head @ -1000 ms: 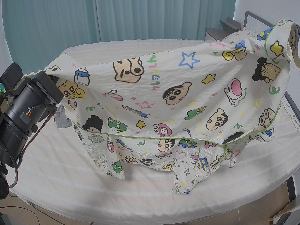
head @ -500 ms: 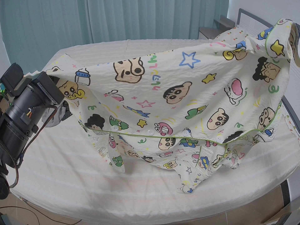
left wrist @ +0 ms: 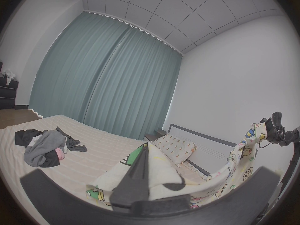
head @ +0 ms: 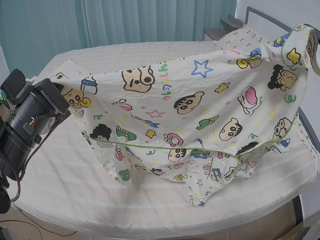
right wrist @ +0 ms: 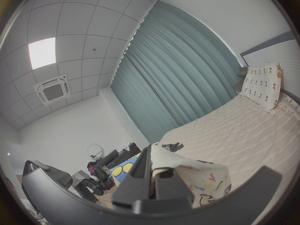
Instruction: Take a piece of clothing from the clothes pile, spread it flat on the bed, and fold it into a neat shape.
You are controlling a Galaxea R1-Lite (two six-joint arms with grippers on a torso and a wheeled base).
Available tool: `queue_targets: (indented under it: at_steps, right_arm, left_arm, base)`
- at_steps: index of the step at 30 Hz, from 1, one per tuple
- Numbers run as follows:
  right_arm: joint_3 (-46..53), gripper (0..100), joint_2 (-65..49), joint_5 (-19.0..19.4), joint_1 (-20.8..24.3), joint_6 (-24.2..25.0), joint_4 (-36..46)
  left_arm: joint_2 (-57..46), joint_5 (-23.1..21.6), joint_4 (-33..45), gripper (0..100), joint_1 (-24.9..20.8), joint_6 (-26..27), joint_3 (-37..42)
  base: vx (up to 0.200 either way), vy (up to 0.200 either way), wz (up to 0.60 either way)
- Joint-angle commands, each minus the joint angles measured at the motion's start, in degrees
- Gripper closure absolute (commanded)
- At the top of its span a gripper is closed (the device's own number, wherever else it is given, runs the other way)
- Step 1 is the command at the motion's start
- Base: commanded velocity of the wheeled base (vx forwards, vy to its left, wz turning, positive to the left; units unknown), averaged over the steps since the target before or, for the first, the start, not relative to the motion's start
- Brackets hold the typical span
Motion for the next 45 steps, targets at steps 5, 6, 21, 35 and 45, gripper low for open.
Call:
queue_targets:
  at_steps: [5, 6, 21, 35, 45]
  right_arm:
    - [0.8, 100, -0.1, 0.0, 0.1, 0.1, 0.0]
    - [1.1, 100, -0.4, 0.0, 0.1, 0.1, 0.0]
    - [1.8, 100, -4.3, 0.8, 0.2, 0.1, 0.0]
    - [1.3, 100, -4.8, 0.6, 0.1, 0.0, 0.1]
    - [2.1, 100, -6.3, 0.5, 0.1, 0.0, 0.8]
  left_arm:
    - [0.1, 0.0, 0.0, 100, 0.0, 0.0, 0.2]
    - [0.1, 0.0, -0.1, 100, 0.0, 0.0, 0.2]
    - [-1.6, 2.1, 0.0, 100, -1.2, 0.1, 0.2]
    - [-5.4, 2.2, -0.2, 100, -1.1, 5.3, 2.9]
    - [-9.0, 5.3, 0.1, 100, -1.1, 6.7, 4.6]
  base:
    - [-0.080, 0.000, 0.00]
    - [-0.200, 0.000, 0.00]
    - [-0.200, 0.000, 0.00]
    - [-0.043, 0.000, 0.00]
    - [0.000, 0.000, 0.00]
